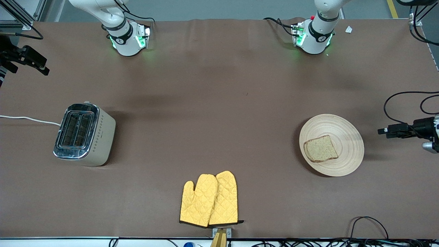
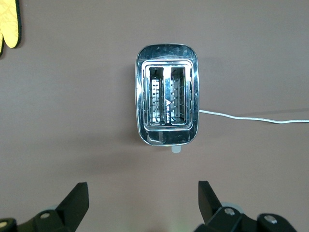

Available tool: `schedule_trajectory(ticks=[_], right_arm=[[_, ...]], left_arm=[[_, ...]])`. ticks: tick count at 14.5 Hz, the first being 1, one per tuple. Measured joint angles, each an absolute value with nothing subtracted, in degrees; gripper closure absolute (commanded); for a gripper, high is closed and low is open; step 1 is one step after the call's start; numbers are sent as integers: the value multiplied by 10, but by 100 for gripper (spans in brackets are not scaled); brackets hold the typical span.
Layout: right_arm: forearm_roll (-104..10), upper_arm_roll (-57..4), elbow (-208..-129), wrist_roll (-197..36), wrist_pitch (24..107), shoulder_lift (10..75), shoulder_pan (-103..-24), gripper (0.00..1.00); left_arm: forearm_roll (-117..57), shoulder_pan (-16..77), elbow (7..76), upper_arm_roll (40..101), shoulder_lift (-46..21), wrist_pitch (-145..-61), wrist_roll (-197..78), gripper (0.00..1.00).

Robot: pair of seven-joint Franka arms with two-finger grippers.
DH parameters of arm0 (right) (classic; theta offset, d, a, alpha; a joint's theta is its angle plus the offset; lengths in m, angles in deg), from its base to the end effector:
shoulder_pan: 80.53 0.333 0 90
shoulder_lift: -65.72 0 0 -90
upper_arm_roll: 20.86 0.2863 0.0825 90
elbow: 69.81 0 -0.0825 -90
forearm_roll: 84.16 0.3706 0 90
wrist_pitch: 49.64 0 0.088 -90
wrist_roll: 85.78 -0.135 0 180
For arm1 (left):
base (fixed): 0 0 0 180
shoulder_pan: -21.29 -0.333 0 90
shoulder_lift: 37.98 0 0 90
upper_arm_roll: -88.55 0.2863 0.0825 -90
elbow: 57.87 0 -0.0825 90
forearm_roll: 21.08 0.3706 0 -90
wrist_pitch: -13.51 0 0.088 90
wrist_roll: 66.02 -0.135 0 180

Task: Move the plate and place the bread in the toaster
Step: 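Reach the left gripper down to the wooden plate rim, then grip the plate rim with the left gripper and slide it toward the toaster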

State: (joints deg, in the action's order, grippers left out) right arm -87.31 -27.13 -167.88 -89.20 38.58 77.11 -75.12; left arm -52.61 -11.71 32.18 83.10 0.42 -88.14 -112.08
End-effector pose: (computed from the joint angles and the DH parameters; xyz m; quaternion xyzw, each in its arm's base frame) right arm 0.4812 -0.0195 0.6006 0.9991 -0.0376 0.0132 0.0164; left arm 0.5698 0.2348 0.1985 0.9344 -0.0330 -0.0127 0.3543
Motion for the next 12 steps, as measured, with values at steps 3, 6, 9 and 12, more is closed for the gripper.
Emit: schedule_trajectory(ticks=[3, 6, 9, 12], right_arm=[[-873, -271, -1679, -892, 386, 771, -751, 0], [-873, -271, -1679, -892, 386, 771, -751, 0], [-873, -271, -1679, -892, 386, 771, -751, 0], [-873, -271, -1679, -892, 386, 771, -751, 0]], left_arm=[[-582, -123, 321, 831, 50, -884, -1174, 13], [-608, -123, 320, 829, 72, -887, -1204, 19], [-621, -123, 318, 827, 84, -888, -1210, 40], [-628, -121, 316, 825, 90, -888, -1211, 66]])
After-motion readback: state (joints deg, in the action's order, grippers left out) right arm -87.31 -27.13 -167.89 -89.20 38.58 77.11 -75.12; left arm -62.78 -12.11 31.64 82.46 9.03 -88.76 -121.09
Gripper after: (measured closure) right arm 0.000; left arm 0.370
